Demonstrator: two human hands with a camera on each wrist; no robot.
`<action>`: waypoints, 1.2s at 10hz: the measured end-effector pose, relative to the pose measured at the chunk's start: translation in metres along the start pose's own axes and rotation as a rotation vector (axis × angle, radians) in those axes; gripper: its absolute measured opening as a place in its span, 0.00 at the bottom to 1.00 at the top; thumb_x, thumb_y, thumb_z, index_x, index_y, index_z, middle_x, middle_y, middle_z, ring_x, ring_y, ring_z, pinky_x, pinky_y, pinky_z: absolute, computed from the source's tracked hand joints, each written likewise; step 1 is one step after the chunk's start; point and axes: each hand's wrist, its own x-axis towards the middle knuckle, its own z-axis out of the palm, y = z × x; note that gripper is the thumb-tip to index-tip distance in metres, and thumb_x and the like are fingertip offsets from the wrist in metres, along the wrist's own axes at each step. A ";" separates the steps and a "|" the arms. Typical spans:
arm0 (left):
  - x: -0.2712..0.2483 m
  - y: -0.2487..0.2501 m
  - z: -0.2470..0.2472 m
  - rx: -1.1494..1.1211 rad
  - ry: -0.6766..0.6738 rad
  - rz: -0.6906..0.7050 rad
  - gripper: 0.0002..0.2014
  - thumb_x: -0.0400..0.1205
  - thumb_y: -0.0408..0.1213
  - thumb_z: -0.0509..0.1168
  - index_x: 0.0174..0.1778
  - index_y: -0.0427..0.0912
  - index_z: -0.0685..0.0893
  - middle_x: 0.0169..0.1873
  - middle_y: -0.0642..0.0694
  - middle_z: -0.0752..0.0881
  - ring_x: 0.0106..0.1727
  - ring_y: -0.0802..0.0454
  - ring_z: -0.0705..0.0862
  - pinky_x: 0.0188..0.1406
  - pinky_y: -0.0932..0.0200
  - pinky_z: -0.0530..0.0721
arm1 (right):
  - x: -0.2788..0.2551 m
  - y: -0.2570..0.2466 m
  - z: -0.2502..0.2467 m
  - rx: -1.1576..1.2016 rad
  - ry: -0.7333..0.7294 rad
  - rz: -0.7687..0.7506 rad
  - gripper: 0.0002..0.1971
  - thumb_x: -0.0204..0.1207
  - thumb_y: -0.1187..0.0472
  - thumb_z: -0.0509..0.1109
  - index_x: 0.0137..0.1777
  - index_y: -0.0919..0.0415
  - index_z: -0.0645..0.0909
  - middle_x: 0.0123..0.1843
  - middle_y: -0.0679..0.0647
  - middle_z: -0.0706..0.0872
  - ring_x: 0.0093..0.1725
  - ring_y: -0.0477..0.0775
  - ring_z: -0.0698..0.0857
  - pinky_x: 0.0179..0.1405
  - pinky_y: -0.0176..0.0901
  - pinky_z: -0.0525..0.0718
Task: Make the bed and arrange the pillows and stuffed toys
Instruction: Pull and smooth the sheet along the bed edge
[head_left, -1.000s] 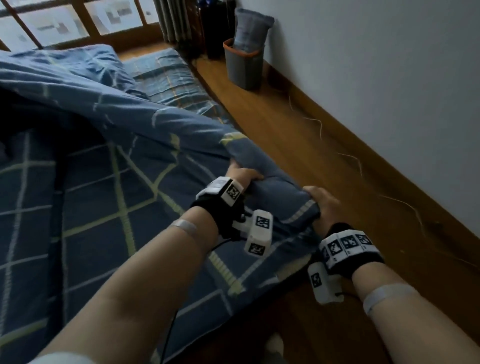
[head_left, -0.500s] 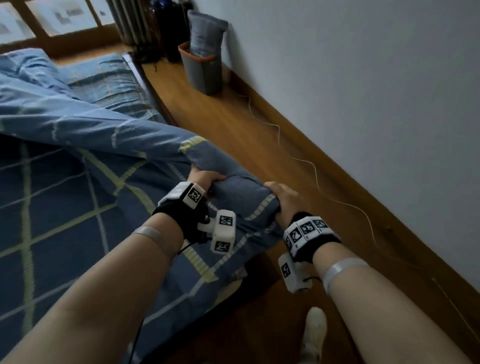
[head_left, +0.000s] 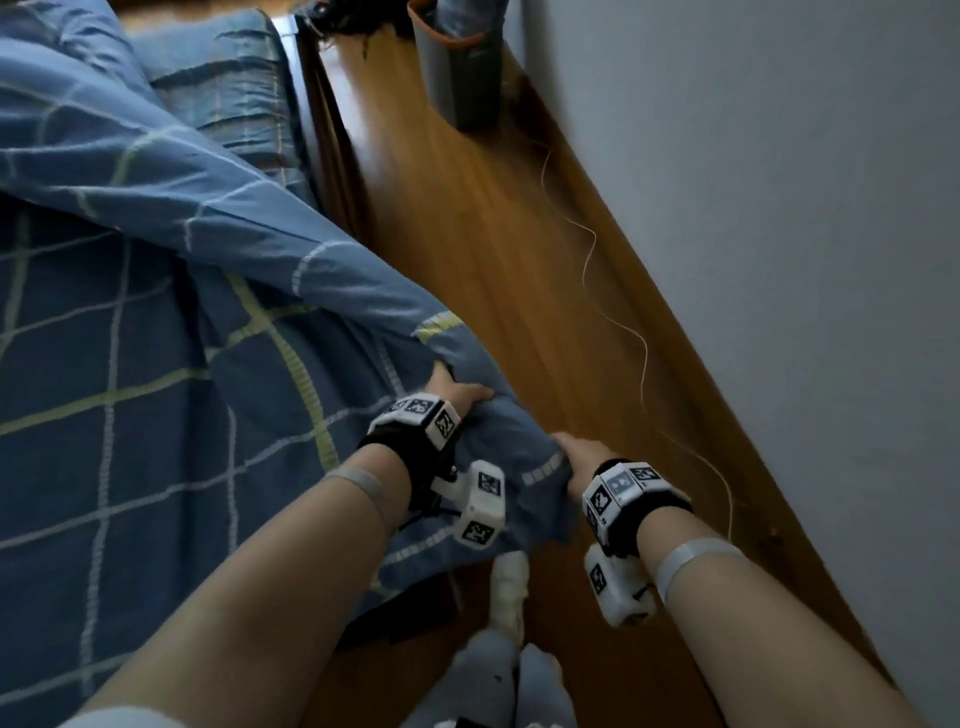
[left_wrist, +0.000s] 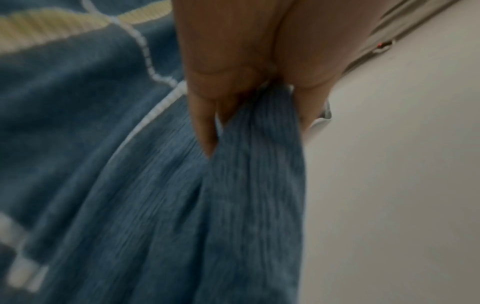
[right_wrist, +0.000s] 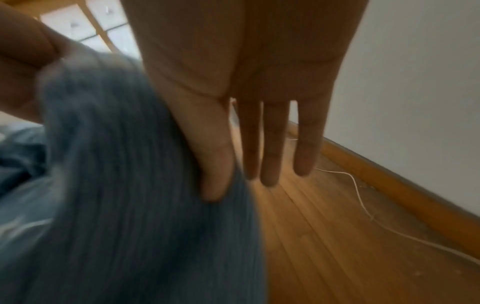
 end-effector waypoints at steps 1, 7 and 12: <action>0.025 0.023 0.000 0.340 -0.339 -0.089 0.22 0.80 0.33 0.65 0.70 0.33 0.74 0.51 0.37 0.84 0.51 0.41 0.85 0.44 0.58 0.82 | 0.050 -0.003 -0.059 -0.170 -0.102 0.025 0.16 0.79 0.60 0.67 0.66 0.56 0.78 0.66 0.57 0.83 0.64 0.57 0.82 0.63 0.47 0.81; 0.317 0.315 -0.156 0.176 -0.025 0.007 0.08 0.80 0.38 0.65 0.36 0.39 0.82 0.29 0.49 0.77 0.33 0.54 0.75 0.33 0.62 0.73 | 0.331 -0.237 -0.456 -0.615 0.157 -0.343 0.14 0.81 0.48 0.59 0.54 0.56 0.81 0.45 0.51 0.83 0.44 0.52 0.84 0.41 0.42 0.83; 0.473 0.271 -0.450 -0.624 0.731 -0.467 0.09 0.80 0.32 0.65 0.33 0.40 0.77 0.33 0.38 0.79 0.23 0.51 0.78 0.15 0.70 0.74 | 0.558 -0.602 -0.516 -1.123 -0.090 -0.746 0.15 0.81 0.51 0.57 0.50 0.59 0.81 0.48 0.56 0.84 0.46 0.59 0.84 0.44 0.47 0.81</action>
